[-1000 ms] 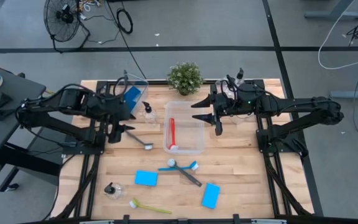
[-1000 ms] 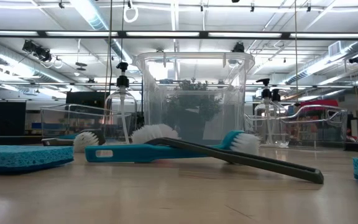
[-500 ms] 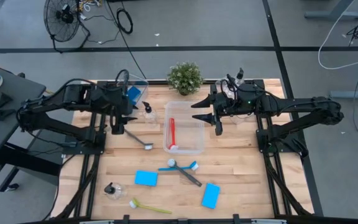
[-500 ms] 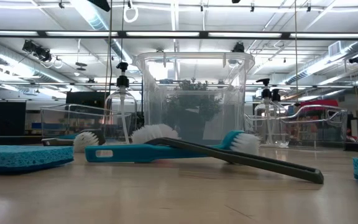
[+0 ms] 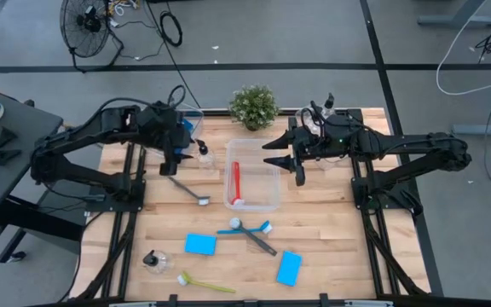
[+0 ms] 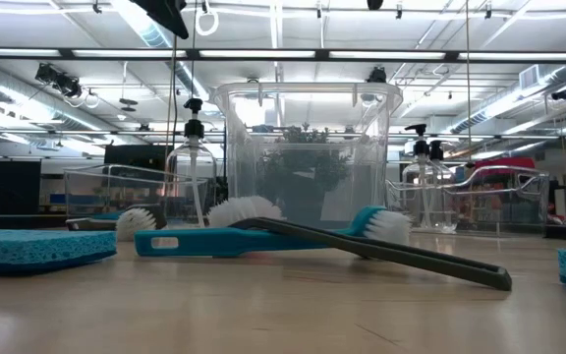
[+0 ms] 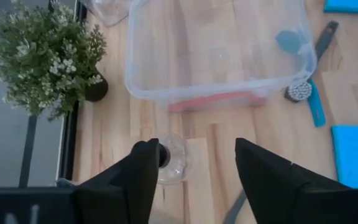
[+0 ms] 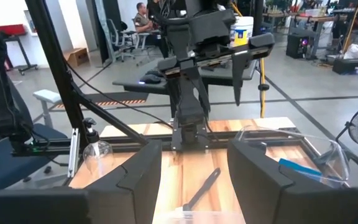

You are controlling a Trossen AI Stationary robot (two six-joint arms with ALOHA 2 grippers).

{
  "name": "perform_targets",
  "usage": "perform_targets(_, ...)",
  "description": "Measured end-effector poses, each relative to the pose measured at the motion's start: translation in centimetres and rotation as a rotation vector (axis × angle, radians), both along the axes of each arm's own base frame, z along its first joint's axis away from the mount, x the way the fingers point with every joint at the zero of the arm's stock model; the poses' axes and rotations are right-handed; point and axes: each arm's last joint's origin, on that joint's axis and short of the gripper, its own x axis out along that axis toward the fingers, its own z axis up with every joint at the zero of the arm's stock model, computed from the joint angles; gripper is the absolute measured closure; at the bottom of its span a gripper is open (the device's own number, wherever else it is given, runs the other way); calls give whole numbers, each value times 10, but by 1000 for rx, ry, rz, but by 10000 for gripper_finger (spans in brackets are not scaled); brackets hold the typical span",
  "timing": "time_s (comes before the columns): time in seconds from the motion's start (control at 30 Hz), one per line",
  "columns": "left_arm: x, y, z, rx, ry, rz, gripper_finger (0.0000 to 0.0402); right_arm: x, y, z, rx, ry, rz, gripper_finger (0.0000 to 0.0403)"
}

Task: Pick & Place Kitchen Sink Supplies
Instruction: Put the black soap dispenser into the right transparent bin

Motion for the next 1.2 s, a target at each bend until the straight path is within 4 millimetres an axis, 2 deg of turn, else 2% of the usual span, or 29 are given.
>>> perform_targets(0.2, 6, 9, -5, 51, 35, -39, 135, 0, 0, -1, 6, 7, -1, 218)
perform_targets(0.33, 12, 15, -10, 45, 68, -53, 119, 0, 0, -1, 6, 7, -1, 218)
perform_targets(0.63, 36, 31, -36, 61, 214, -143, 118, 0, 0, -1, 6, 15, -1, 218)
perform_targets(0.77, 45, 40, -46, 77, 270, -127, 118, 0, 0, -1, 13, 15, -2, 218)
perform_targets(1.0, 47, 50, -50, 112, 294, -137, 118, 0, 0, -1, 13, 15, -2, 218)
perform_targets(1.2, 40, 56, -49, 86, 298, -80, 118, 0, 0, -1, 13, 15, -2, 218)
